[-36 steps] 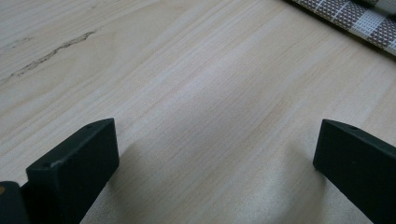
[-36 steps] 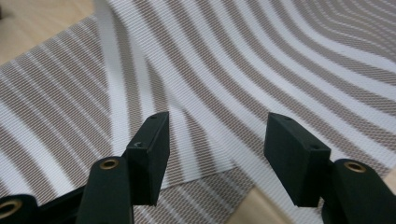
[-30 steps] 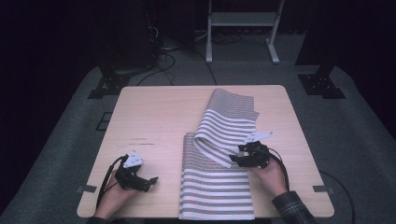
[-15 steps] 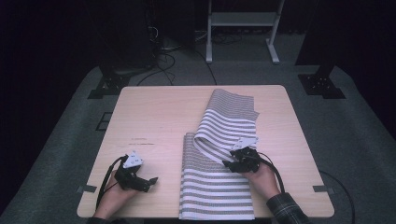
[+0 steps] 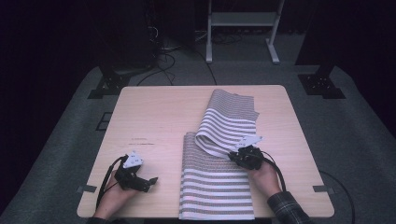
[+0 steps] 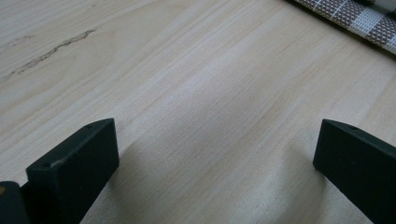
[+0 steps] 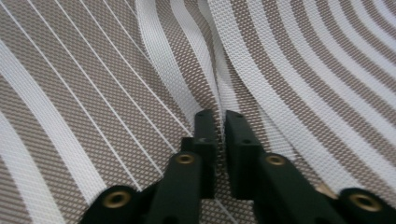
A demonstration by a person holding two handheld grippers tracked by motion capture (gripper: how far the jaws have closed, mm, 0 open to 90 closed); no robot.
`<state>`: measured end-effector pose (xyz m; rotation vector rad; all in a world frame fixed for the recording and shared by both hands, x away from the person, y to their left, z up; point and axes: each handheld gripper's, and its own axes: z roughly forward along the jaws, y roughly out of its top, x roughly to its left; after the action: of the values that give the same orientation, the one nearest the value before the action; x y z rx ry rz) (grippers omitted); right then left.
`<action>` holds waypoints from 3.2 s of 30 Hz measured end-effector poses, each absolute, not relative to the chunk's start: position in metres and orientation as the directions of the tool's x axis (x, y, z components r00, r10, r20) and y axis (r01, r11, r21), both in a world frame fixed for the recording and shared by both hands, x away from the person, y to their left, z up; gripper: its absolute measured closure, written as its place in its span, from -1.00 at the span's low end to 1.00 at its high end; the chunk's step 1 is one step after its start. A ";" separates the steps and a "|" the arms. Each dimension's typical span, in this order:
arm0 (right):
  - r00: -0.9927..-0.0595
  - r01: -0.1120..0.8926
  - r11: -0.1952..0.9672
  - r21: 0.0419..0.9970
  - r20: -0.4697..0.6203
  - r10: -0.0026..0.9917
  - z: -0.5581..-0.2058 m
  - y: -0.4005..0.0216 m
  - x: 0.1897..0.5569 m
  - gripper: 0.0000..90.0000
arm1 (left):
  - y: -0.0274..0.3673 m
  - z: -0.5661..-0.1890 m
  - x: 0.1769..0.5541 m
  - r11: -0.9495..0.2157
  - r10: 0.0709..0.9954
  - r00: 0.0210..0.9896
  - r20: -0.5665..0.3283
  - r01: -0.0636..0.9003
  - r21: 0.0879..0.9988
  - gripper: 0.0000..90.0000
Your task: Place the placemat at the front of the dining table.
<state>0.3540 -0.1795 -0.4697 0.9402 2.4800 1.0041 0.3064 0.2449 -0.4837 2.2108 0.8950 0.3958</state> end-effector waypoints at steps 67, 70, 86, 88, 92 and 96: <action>-0.515 0.621 0.310 0.720 0.076 0.854 -0.457 -0.257 0.426 0.08 | 0.245 -0.484 0.307 -0.506 0.702 0.712 0.014 0.485 0.713 -1.00; -0.528 0.634 0.299 0.713 0.116 0.841 -0.456 -0.258 0.422 -0.07 | 0.245 -0.484 0.307 -0.506 0.702 0.712 0.015 0.484 0.714 -1.00; -0.552 0.604 0.332 0.724 0.080 0.830 -0.451 -0.237 0.383 -0.79 | 0.245 -0.484 0.307 -0.511 0.698 0.716 0.016 0.483 0.711 -1.00; -0.562 0.601 0.336 0.725 0.085 0.823 -0.452 -0.237 0.380 -0.79 | 0.245 -0.484 0.307 -0.513 0.697 0.717 0.017 0.481 0.711 -1.00; -0.603 0.591 0.363 0.720 0.097 0.792 -0.454 -0.231 0.369 -0.79 | 0.245 -0.484 0.307 -0.511 0.698 0.716 0.016 0.482 0.712 -1.00; -0.643 0.577 0.382 0.722 0.113 0.757 -0.457 -0.216 0.362 -0.79 | 0.244 -0.484 0.307 -0.510 0.698 0.716 0.015 0.482 0.713 -1.00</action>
<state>0.3618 -0.2163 -0.4565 1.1857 2.4055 1.1125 0.3067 0.2445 -0.4837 2.2104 0.8910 0.3932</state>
